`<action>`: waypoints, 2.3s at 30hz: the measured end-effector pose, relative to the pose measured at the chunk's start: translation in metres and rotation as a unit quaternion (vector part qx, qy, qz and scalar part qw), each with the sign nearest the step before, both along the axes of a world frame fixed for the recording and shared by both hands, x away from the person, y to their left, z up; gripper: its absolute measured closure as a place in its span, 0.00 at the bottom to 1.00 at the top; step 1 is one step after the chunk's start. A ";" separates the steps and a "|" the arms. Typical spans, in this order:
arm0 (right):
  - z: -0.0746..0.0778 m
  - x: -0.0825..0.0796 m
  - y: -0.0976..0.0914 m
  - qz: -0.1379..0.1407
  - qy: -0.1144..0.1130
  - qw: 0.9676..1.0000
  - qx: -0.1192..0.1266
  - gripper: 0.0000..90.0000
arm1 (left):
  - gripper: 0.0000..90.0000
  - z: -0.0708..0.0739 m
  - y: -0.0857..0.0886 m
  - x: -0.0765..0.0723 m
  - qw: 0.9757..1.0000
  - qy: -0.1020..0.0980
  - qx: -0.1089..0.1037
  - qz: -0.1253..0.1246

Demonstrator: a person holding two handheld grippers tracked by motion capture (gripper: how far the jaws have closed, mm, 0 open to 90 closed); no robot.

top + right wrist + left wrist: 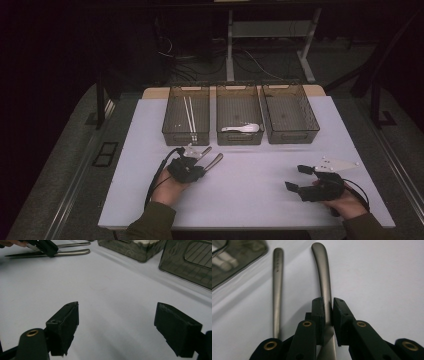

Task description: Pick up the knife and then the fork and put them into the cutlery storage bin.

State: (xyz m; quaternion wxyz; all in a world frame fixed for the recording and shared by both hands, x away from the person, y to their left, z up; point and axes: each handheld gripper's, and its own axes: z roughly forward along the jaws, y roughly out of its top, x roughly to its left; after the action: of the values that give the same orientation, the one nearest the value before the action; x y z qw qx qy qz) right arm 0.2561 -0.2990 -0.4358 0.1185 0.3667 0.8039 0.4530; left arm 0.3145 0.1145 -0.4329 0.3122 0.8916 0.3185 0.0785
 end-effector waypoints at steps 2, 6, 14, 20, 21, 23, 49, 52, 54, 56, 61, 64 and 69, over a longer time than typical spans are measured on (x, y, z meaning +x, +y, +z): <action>0.000 0.000 0.000 -0.001 0.002 1.000 0.004 0.22 | 0.88 0.002 -0.003 -0.002 1.000 -0.004 -0.006 -0.009; 0.002 0.001 -0.002 -0.003 0.000 1.000 0.010 0.21 | 0.88 0.006 -0.010 -0.007 1.000 -0.007 -0.014 -0.024; 0.004 0.001 -0.001 0.013 -0.004 1.000 0.013 0.21 | 0.88 0.016 -0.024 -0.016 0.998 -0.015 -0.030 -0.060; 0.017 0.003 -0.002 0.044 0.009 0.999 0.028 0.21 | 0.88 0.025 -0.036 -0.022 0.993 -0.030 -0.041 -0.106; 0.020 0.003 -0.002 0.055 0.009 0.998 0.024 0.20 | 0.88 0.026 -0.038 -0.023 0.992 -0.031 -0.044 -0.110; 0.025 0.004 -0.002 0.078 0.009 0.997 0.015 0.20 | 0.88 0.028 -0.042 -0.024 0.991 -0.033 -0.047 -0.124; 0.056 0.037 0.072 0.240 -0.001 0.969 -0.064 0.26 | 0.88 0.043 -0.096 -0.019 0.958 -0.023 -0.051 -0.282; 0.054 0.039 0.079 0.259 0.000 0.963 -0.078 0.29 | 0.88 0.045 -0.098 -0.020 0.953 -0.024 -0.058 -0.295; 0.052 0.040 0.082 0.280 -0.007 0.955 -0.097 0.33 | 0.88 0.045 -0.099 -0.021 0.952 -0.026 -0.055 -0.299; 0.050 0.040 0.087 0.296 -0.002 0.949 -0.105 0.38 | 0.88 0.046 -0.099 -0.022 0.950 -0.028 -0.049 -0.306; 0.043 0.038 0.101 0.329 0.008 0.934 -0.135 0.53 | 0.88 0.046 -0.099 -0.023 0.947 -0.035 -0.043 -0.317; 0.040 0.039 0.108 0.345 0.010 0.927 -0.146 0.62 | 0.88 0.046 -0.100 -0.024 0.946 -0.033 -0.039 -0.321; 0.038 0.037 0.118 0.360 0.017 0.918 -0.163 0.71 | 0.88 0.048 -0.102 -0.026 0.943 -0.038 -0.036 -0.328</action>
State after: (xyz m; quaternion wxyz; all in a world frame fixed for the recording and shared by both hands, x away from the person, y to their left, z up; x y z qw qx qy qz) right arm 0.2929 -0.1808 -0.3982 -0.0085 0.0358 0.9462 0.3215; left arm 0.2889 0.0128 -0.3849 0.3642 0.9313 -0.0017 -0.0056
